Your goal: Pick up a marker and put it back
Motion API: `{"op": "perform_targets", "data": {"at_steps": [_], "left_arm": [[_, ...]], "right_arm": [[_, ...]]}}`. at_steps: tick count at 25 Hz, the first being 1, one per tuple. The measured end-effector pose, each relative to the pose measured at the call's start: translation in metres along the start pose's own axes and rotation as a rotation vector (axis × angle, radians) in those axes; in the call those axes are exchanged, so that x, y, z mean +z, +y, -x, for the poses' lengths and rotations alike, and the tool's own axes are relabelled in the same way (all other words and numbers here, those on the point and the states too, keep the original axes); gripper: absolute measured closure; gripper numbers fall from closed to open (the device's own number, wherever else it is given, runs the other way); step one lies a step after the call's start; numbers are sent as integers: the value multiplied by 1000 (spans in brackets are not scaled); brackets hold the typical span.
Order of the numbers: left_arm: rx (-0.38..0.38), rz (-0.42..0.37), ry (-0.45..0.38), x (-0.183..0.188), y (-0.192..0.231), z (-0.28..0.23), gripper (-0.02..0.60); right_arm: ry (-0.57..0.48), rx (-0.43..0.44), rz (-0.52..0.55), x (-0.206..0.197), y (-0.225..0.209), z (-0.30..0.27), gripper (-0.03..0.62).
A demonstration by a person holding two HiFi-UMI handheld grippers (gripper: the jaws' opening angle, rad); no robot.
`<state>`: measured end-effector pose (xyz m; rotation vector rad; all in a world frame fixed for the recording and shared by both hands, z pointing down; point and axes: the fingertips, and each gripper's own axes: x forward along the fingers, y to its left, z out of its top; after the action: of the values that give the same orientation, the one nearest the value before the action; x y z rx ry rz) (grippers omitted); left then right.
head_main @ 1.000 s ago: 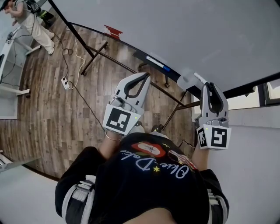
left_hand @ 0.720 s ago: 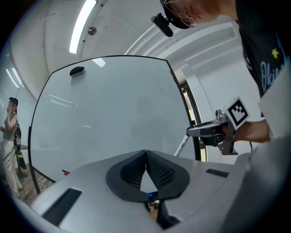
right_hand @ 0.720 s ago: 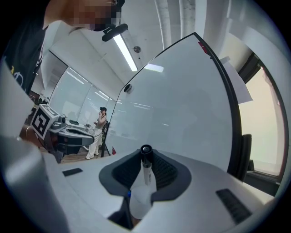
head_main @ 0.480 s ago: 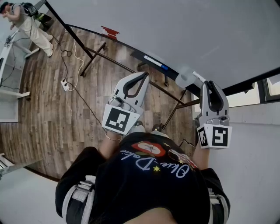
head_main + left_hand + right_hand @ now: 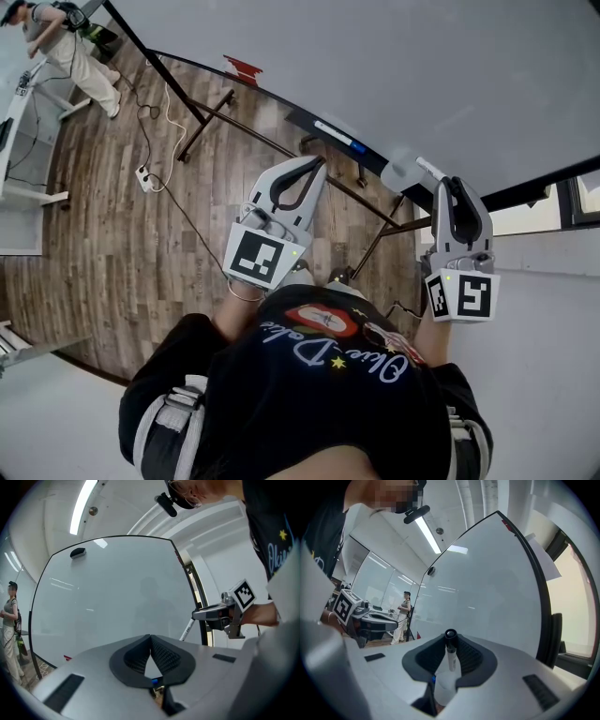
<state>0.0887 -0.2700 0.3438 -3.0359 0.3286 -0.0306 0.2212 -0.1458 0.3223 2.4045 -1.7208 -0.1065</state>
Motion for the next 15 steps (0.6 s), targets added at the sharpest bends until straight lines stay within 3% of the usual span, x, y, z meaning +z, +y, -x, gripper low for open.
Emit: {"op": "perform_targets", "data": {"at_steps": [15], "left_arm": [[9,-7,11,0,-2,-1,577]], "right_arm": [[0,-2,-19,-5,-5,0,523]]}}
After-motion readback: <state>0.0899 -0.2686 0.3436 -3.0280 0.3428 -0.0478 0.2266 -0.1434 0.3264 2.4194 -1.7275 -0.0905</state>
